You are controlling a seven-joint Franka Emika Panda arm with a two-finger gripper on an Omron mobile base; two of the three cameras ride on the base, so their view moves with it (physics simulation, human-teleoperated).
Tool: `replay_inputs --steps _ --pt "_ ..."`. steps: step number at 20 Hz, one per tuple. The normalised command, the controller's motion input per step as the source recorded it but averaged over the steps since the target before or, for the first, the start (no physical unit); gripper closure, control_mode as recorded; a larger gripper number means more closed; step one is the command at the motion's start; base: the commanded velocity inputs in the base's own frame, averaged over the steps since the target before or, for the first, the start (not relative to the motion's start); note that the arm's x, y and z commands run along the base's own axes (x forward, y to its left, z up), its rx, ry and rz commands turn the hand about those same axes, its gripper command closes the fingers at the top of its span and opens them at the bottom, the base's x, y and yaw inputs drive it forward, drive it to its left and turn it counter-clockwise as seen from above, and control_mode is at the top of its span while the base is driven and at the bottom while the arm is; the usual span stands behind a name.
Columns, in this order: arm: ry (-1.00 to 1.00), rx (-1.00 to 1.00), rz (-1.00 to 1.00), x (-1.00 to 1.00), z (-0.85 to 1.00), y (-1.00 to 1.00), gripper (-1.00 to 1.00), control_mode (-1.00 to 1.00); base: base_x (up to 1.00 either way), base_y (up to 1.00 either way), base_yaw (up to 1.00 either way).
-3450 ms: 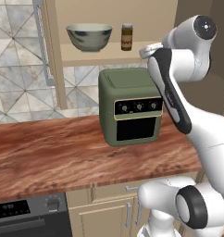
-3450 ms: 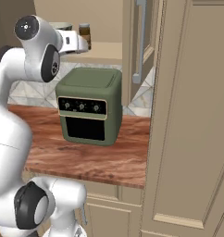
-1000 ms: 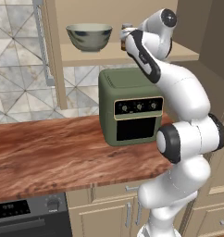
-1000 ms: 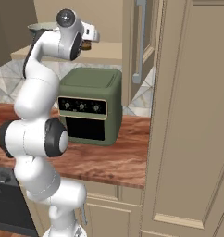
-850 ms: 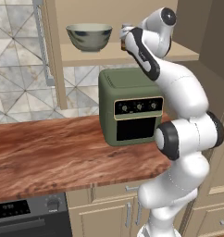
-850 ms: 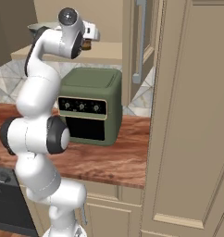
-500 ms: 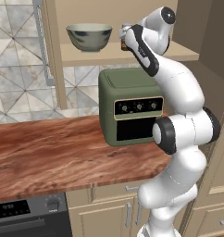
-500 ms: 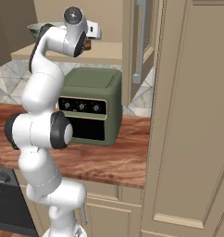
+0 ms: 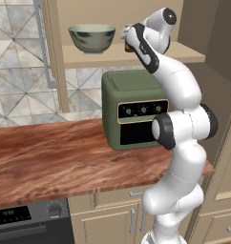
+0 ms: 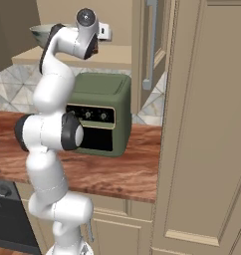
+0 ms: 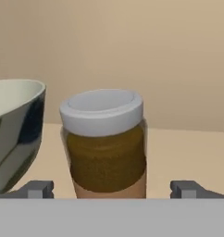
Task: Take the cinnamon bottle from the cabinet and place it on the dining table, next to the plate with the cupcake. Then take the chocolate from the dining counter and place it on the cupcake plate.
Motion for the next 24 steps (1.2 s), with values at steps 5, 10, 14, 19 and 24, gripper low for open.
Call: replay_inputs --steps 5,10,14,19,24 --pt "0.0 0.0 0.04 0.32 -0.07 0.0 -1.0 -1.0 0.0 0.0 0.0" --pt "0.01 0.0 0.06 0.32 -0.05 0.0 -1.0 -1.0 0.0 0.0 0.0" --pt "0.03 0.0 0.04 0.11 -0.04 0.0 1.0 -1.0 0.0 0.0 0.0" --pt "0.0 0.0 0.0 -0.14 -0.01 0.01 1.0 -1.0 0.0 0.0 0.0" --pt "-0.05 -0.03 -0.03 -0.96 -0.08 0.14 1.0 -1.0 0.0 0.0 0.0"
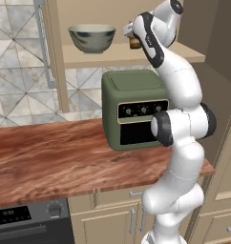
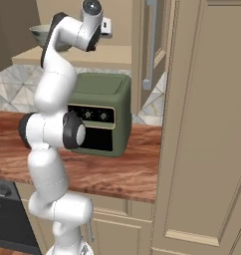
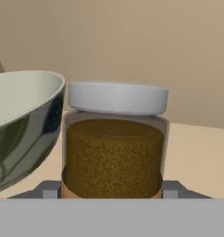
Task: Take the cinnamon bottle from the cabinet and place it on the dining table, next to the plate with the cupcake. Then take the chocolate from the dining counter and place it on the cupcake plate.
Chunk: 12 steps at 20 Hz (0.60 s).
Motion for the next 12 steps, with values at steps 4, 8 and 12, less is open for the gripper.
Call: replay_inputs --steps 4,8,12 --pt "-0.07 -0.11 -0.02 -1.0 -0.19 0.31 1.0 -1.0 0.0 0.0 0.0" --pt "-0.13 -0.11 -0.02 -1.0 -0.12 0.19 1.0 -1.0 0.0 0.0 0.0" --pt "-0.02 0.0 -0.1 -1.0 -0.01 0.01 1.0 -1.0 0.0 0.0 0.0"
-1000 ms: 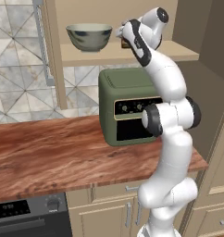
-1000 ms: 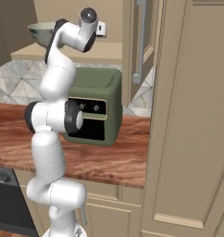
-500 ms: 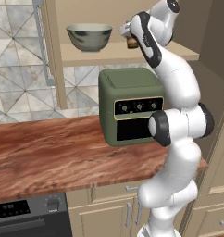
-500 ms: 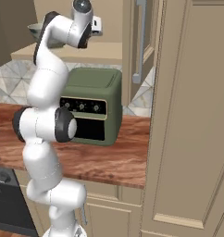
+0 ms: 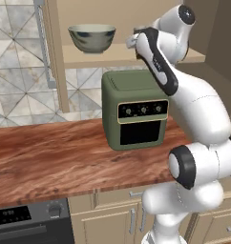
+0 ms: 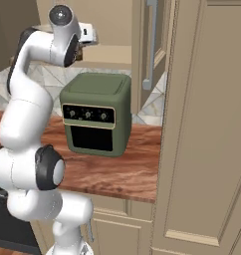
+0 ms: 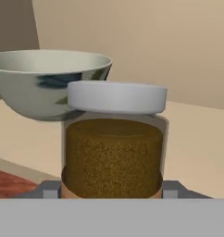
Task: Take the cinnamon bottle from the cabinet and place it on the dining table, next to the plate with the cupcake. Then take the chocolate from the dining counter and place it on the cupcake plate.
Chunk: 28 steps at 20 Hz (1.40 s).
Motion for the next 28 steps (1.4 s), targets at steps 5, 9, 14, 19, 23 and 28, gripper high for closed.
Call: replay_inputs --steps 5,9,14,19,23,28 --pt "-0.04 0.0 -0.1 -1.0 0.0 0.0 1.0 -1.0 0.0 0.0 0.0" --pt "-0.01 0.0 -0.05 -0.99 -0.02 0.0 1.0 -1.0 0.0 0.0 0.0" --pt "0.1 -0.02 0.0 -0.62 -0.29 -0.01 1.0 -1.0 0.0 0.0 0.0" --pt "0.05 -0.03 0.02 -0.56 -0.05 0.08 1.0 -1.0 0.0 0.0 0.0" --pt "-0.05 0.01 0.01 -0.52 -0.04 -0.03 1.0 -1.0 0.0 0.0 0.0" --pt "-0.07 0.0 0.0 -0.73 -0.05 -0.08 1.0 -1.0 0.0 0.0 0.0"
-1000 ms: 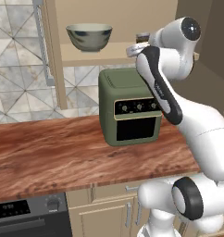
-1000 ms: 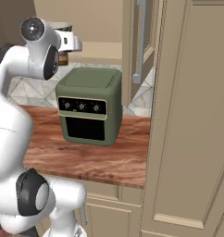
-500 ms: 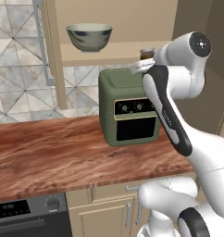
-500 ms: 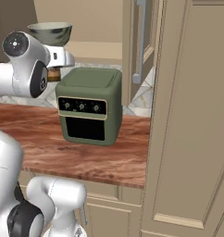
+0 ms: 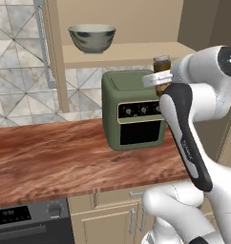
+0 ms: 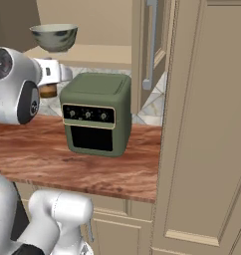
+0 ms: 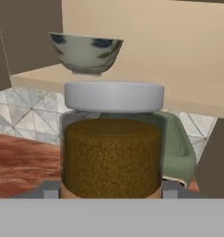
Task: Take the cinnamon bottle from the cabinet and place it on the dining table, next to the plate with the cupcake. Then take the chocolate from the dining counter and place it on the cupcake plate.
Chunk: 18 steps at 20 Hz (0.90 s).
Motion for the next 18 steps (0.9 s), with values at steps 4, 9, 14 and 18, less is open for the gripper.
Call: replay_inputs --steps 4,9,14,18 --pt "-0.03 0.0 0.0 -0.69 -0.03 -0.01 1.0 -1.0 0.0 0.0 0.0" --pt "-0.06 0.0 0.0 -0.24 -0.09 0.0 1.0 1.0 -0.1 0.0 0.0" --pt "0.0 0.0 0.0 0.0 0.0 0.0 1.0 1.0 -0.69 0.0 0.41" --pt "0.0 0.0 0.0 0.0 0.0 0.0 1.0 1.0 -0.77 0.0 0.84"
